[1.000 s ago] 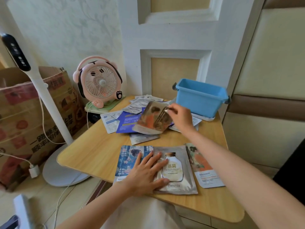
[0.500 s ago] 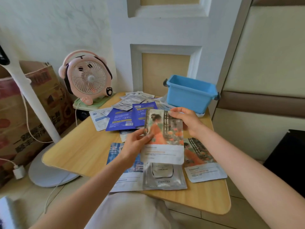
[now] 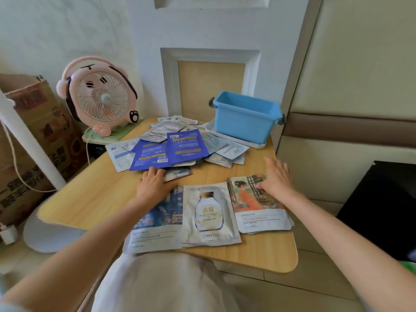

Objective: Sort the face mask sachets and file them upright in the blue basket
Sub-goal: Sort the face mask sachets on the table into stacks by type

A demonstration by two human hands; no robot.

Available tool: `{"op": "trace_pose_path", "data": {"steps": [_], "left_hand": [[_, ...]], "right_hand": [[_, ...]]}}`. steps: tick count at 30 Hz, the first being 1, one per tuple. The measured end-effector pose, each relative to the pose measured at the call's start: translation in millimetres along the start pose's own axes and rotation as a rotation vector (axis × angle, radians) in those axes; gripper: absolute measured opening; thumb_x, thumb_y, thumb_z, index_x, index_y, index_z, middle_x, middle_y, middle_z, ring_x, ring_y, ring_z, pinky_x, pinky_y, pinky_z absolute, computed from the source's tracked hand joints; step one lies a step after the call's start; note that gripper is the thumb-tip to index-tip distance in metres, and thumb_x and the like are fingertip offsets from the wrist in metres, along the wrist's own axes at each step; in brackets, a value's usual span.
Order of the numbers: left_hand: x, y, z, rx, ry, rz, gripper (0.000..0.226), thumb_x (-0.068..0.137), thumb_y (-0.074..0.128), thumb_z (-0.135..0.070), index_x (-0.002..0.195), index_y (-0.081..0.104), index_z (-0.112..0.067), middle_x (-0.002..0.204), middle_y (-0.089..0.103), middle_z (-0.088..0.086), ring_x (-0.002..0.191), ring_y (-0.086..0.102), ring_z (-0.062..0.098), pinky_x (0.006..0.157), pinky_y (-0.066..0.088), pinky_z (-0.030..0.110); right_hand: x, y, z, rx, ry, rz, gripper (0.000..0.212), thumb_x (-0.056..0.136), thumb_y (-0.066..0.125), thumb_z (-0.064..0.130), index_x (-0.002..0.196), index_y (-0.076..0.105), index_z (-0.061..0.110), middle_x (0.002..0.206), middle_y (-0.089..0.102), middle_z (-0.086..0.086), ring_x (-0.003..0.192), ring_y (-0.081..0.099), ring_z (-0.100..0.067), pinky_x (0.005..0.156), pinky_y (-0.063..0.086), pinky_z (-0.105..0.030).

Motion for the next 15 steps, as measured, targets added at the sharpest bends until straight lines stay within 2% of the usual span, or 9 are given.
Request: {"op": "trace_pose_path", "data": {"steps": [2, 3, 5, 7, 8, 10, 12, 14, 15], "left_hand": [[8.9, 2.5, 5.6, -0.004, 0.049, 0.019, 0.069, 0.083, 0.054, -0.059, 0.132, 0.044, -0.012, 0.135, 0.046, 0.009, 0.126, 0.041, 0.028, 0.104, 0.035, 0.039], [12.5, 0.2, 7.1, 0.010, 0.055, 0.029, 0.068, 0.082, 0.054, -0.059, 0.130, 0.046, -0.010, 0.134, 0.049, 0.009, 0.125, 0.043, 0.028, 0.101, 0.036, 0.037], [16.4, -7.3, 6.7, 0.124, 0.077, 0.017, 0.055, 0.087, 0.052, -0.053, 0.119, 0.052, -0.007, 0.124, 0.058, 0.012, 0.114, 0.053, 0.030, 0.089, 0.042, 0.035], [11.8, -16.0, -0.2, 0.380, 0.189, -0.003, 0.035, 0.095, 0.047, -0.038, 0.113, 0.052, -0.007, 0.116, 0.062, 0.011, 0.105, 0.060, 0.029, 0.080, 0.046, 0.035], [9.7, -17.5, -2.3, 0.500, 0.265, -0.001, 0.026, 0.096, 0.046, -0.027, 0.113, 0.051, -0.008, 0.115, 0.062, 0.009, 0.103, 0.061, 0.028, 0.078, 0.047, 0.034], [5.5, -22.9, -1.8, 0.627, 0.359, 0.000, 0.022, 0.093, 0.046, -0.010, 0.115, 0.048, -0.009, 0.113, 0.061, 0.007, 0.100, 0.062, 0.026, 0.074, 0.047, 0.032], [3.8, -32.9, 0.2, 0.551, 0.414, -0.146, 0.027, 0.085, 0.051, 0.002, 0.109, 0.052, -0.009, 0.098, 0.065, 0.008, 0.085, 0.065, 0.028, 0.065, 0.048, 0.035], [-0.7, -49.8, -1.6, 0.271, 0.440, -0.425, 0.026, 0.075, 0.060, 0.010, 0.096, 0.060, -0.006, 0.073, 0.066, 0.010, 0.057, 0.062, 0.029, 0.045, 0.043, 0.034], [-6.5, -59.1, -1.6, 0.055, 0.383, -0.553, 0.020, 0.076, 0.062, 0.008, 0.091, 0.063, -0.005, 0.066, 0.066, 0.010, 0.051, 0.059, 0.029, 0.044, 0.038, 0.030]], "right_hand": [[-12.9, 3.7, 15.4, 0.005, -0.255, -0.012, 0.089, 0.079, 0.069, 0.042, 0.149, 0.016, 0.027, 0.155, 0.020, 0.000, 0.143, 0.014, -0.024, 0.115, 0.016, -0.046], [-19.2, 10.5, 21.4, -0.008, -0.360, 0.055, 0.085, 0.083, 0.059, 0.051, 0.149, 0.010, 0.032, 0.157, 0.008, 0.006, 0.145, 0.003, -0.019, 0.117, 0.005, -0.048], [-30.6, 32.2, 23.9, -0.184, -0.482, 0.216, 0.072, 0.086, 0.029, 0.065, 0.147, 0.001, 0.039, 0.153, -0.012, 0.013, 0.144, -0.012, -0.013, 0.116, -0.011, -0.048], [-34.1, 46.5, 18.1, -0.323, -0.509, 0.274, 0.067, 0.085, 0.009, 0.066, 0.146, -0.002, 0.040, 0.153, -0.015, 0.013, 0.144, -0.014, -0.013, 0.115, -0.015, -0.046], [-32.9, 49.2, 15.7, -0.339, -0.505, 0.273, 0.067, 0.085, 0.006, 0.065, 0.146, -0.002, 0.040, 0.155, -0.013, 0.012, 0.145, -0.013, -0.013, 0.115, -0.015, -0.046], [-32.0, 48.9, 15.3, -0.349, -0.492, 0.269, 0.069, 0.083, 0.003, 0.066, 0.147, -0.001, 0.040, 0.157, -0.010, 0.011, 0.145, -0.012, -0.012, 0.115, -0.015, -0.045], [-32.1, 47.3, 17.2, -0.358, -0.495, 0.266, 0.072, 0.080, -0.001, 0.068, 0.147, -0.001, 0.040, 0.157, -0.009, 0.011, 0.145, -0.011, -0.012, 0.115, -0.015, -0.045], [-33.8, 47.1, 18.1, -0.351, -0.496, 0.261, 0.075, 0.078, -0.003, 0.069, 0.147, 0.000, 0.040, 0.157, -0.008, 0.012, 0.145, -0.010, -0.012, 0.116, -0.014, -0.045], [-34.4, 47.3, 18.1, -0.349, -0.498, 0.257, 0.076, 0.077, -0.004, 0.069, 0.147, 0.000, 0.040, 0.157, -0.007, 0.012, 0.145, -0.010, -0.012, 0.116, -0.013, -0.045]]}}
Point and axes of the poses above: each hand's wrist, its own x-axis towards the middle knuckle, its own y-axis out of the palm, z = x × y, the point moved 3 cm from there along x, towards the middle knuckle
